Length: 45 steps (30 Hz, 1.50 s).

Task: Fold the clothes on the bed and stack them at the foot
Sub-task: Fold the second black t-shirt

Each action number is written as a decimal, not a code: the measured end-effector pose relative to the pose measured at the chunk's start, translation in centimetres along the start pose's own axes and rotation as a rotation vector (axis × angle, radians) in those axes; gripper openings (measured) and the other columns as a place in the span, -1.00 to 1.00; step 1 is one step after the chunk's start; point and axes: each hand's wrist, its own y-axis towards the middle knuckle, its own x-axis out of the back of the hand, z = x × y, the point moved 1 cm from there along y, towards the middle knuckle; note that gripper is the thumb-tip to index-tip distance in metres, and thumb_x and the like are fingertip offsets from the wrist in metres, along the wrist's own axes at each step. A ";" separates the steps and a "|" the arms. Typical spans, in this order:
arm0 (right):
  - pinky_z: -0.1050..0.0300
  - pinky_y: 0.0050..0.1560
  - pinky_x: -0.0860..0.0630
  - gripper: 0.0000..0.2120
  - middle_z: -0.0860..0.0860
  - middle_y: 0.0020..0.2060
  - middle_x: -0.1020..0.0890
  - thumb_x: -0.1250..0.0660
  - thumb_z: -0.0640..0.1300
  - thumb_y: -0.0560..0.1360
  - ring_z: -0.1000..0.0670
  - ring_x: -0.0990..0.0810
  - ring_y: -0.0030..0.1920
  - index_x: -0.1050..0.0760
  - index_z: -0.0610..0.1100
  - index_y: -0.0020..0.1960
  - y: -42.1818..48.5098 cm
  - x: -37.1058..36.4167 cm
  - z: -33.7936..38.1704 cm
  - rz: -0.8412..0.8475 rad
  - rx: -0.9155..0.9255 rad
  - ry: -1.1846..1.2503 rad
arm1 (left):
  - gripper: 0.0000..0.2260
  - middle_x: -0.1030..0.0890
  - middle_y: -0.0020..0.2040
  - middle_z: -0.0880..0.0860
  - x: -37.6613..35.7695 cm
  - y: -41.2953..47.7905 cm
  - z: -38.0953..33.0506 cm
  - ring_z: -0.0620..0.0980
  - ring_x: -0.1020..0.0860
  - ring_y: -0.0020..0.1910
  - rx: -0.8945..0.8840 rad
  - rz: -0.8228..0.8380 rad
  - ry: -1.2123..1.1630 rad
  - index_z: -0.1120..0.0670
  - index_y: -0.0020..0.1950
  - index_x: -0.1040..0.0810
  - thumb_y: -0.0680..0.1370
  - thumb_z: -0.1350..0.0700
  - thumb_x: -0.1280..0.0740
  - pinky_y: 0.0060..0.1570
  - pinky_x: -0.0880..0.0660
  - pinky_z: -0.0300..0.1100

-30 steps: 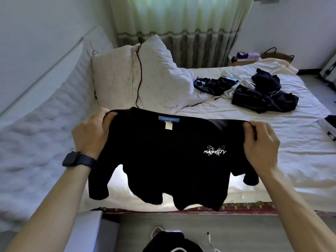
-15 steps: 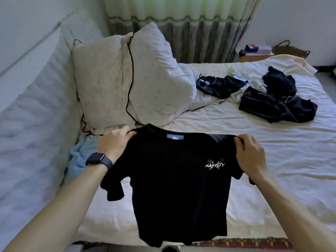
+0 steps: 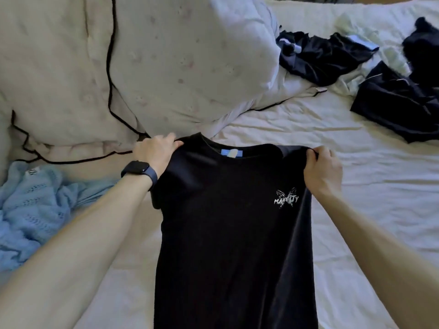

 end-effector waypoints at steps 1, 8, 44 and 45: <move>0.01 0.10 -0.30 -0.74 -0.25 0.18 -0.54 -0.17 -0.09 0.69 -0.28 -0.48 0.21 -0.50 -0.24 0.21 0.9 -1.8 -0.5 0.023 0.007 0.001 | -0.64 -0.64 -0.05 0.20 -1.6 0.8 -0.2 0.30 -0.60 -0.07 -0.005 -0.011 0.006 0.09 0.13 -0.51 0.67 -0.18 -0.13 -0.26 -0.33 -0.01; -0.08 0.60 -0.08 -0.36 -0.07 0.65 -0.10 -0.21 0.04 0.67 -0.09 -0.07 0.63 -0.06 -0.08 0.66 -4.5 -10.3 -7.2 0.333 0.084 -0.090 | -0.64 -0.46 0.38 0.12 -9.6 -6.7 -4.1 0.19 -0.43 0.31 -0.017 -0.244 -0.153 0.05 0.36 -0.47 0.60 -0.04 -0.24 0.24 -0.33 0.15; -0.23 0.15 -0.61 -0.77 -0.13 0.10 -0.66 -0.34 0.02 0.61 -0.14 -0.69 -0.11 -0.54 -0.12 0.15 -39.4 0.7 -31.9 0.372 -0.680 0.151 | -0.73 -0.64 0.18 0.10 -11.8 -52.8 -0.7 0.19 -0.56 0.19 0.969 0.420 -0.736 0.15 0.26 -0.57 0.64 0.03 -0.32 0.16 -0.46 0.02; -0.21 0.15 -0.62 -0.76 -0.11 0.07 -0.67 -0.38 0.06 0.58 -0.11 -0.70 -0.15 -0.53 -0.08 0.12 -39.6 0.3 -32.3 0.376 -0.677 0.146 | -0.71 -0.63 0.20 0.10 -12.3 -53.0 -1.0 0.19 -0.55 0.22 0.984 0.438 -0.769 0.15 0.28 -0.56 0.64 0.01 -0.33 0.19 -0.46 0.03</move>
